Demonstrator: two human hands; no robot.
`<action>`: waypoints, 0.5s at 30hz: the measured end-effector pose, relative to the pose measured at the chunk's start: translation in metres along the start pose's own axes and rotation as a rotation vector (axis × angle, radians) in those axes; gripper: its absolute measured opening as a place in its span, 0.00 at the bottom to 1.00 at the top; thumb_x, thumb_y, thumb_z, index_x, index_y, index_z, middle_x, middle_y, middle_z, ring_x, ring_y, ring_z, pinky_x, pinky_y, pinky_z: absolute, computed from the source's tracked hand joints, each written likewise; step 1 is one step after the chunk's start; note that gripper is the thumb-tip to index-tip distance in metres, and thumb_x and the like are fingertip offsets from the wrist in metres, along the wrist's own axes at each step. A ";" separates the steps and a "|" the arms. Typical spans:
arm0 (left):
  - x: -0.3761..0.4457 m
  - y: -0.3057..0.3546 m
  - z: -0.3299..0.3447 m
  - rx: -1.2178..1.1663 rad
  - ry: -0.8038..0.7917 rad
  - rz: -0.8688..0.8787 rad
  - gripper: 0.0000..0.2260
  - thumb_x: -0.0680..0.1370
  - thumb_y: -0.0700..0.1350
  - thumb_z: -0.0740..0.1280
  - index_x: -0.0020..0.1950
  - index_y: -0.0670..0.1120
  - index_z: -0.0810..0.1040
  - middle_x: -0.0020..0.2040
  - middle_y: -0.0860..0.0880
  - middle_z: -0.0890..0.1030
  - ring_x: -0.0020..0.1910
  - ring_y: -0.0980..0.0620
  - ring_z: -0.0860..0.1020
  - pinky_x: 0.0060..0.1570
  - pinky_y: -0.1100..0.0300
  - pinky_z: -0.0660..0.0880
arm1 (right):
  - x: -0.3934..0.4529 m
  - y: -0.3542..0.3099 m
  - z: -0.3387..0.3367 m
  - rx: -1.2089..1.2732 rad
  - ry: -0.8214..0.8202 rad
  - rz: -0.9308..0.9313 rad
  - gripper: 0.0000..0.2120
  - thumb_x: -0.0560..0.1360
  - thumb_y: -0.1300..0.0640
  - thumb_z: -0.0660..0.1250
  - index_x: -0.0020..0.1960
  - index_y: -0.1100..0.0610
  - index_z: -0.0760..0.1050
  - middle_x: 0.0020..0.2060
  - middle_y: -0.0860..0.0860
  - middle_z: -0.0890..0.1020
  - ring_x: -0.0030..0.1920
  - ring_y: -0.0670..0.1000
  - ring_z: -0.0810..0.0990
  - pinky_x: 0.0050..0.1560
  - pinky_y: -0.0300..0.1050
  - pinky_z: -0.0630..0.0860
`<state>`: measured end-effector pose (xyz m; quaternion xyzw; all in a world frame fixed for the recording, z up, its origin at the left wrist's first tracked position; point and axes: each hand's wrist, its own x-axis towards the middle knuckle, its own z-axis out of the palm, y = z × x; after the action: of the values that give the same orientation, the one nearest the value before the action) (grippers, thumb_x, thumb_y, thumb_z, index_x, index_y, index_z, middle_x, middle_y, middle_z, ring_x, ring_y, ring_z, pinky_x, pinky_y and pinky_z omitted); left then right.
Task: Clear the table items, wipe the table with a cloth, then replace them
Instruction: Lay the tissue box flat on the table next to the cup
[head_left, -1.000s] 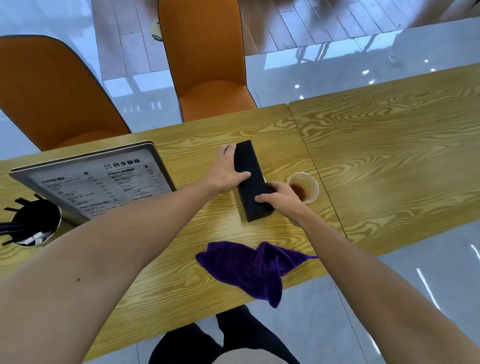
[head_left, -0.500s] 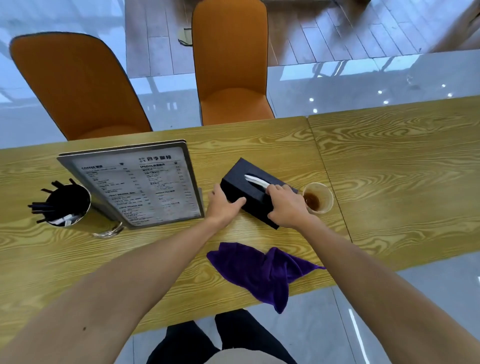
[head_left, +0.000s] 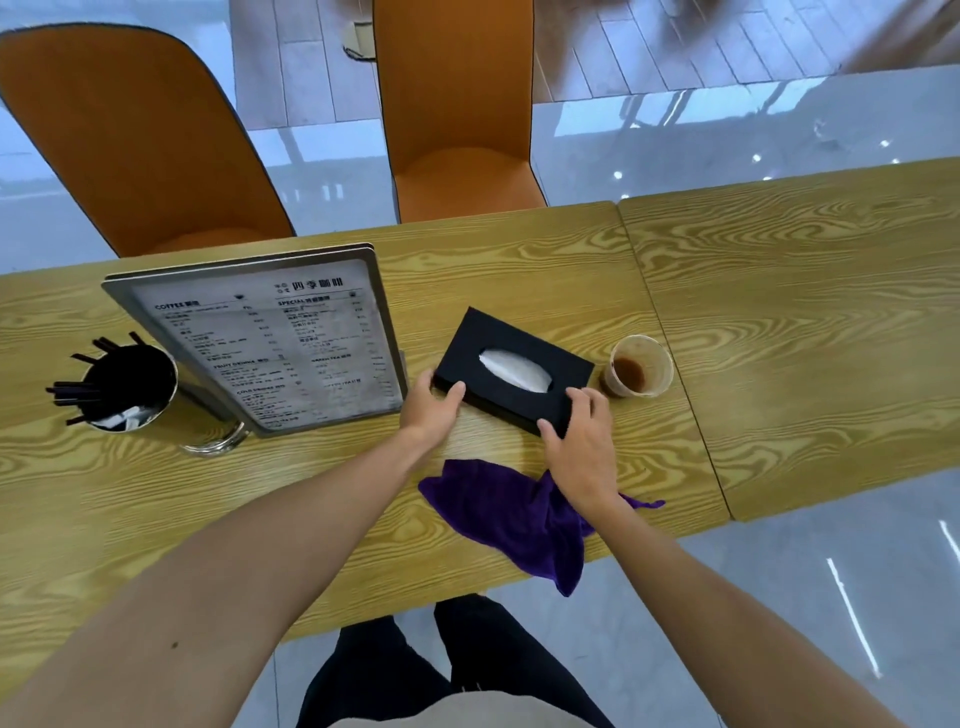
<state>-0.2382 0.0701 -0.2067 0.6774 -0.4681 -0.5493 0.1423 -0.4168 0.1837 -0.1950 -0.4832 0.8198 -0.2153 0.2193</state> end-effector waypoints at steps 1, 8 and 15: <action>0.000 0.001 0.001 0.012 0.024 -0.009 0.26 0.81 0.52 0.66 0.77 0.46 0.66 0.74 0.47 0.72 0.71 0.45 0.71 0.69 0.48 0.70 | -0.002 -0.002 -0.001 0.110 0.024 0.157 0.31 0.79 0.51 0.71 0.76 0.62 0.63 0.72 0.56 0.66 0.71 0.55 0.68 0.68 0.48 0.71; -0.008 -0.017 0.000 0.047 0.097 -0.034 0.16 0.79 0.53 0.70 0.61 0.44 0.81 0.55 0.49 0.83 0.54 0.49 0.80 0.52 0.55 0.76 | 0.014 -0.002 -0.004 0.496 -0.028 0.517 0.26 0.79 0.52 0.72 0.73 0.57 0.68 0.64 0.52 0.78 0.61 0.52 0.78 0.63 0.51 0.77; -0.022 -0.039 -0.011 -0.093 0.053 -0.079 0.07 0.78 0.50 0.72 0.51 0.48 0.85 0.47 0.56 0.79 0.50 0.58 0.75 0.51 0.63 0.69 | 0.031 -0.006 -0.007 0.360 -0.068 0.408 0.25 0.79 0.59 0.71 0.73 0.59 0.69 0.65 0.54 0.78 0.61 0.51 0.77 0.61 0.45 0.74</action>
<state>-0.2091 0.1040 -0.2169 0.7024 -0.4108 -0.5576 0.1642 -0.4304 0.1549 -0.1908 -0.2680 0.8411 -0.2926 0.3677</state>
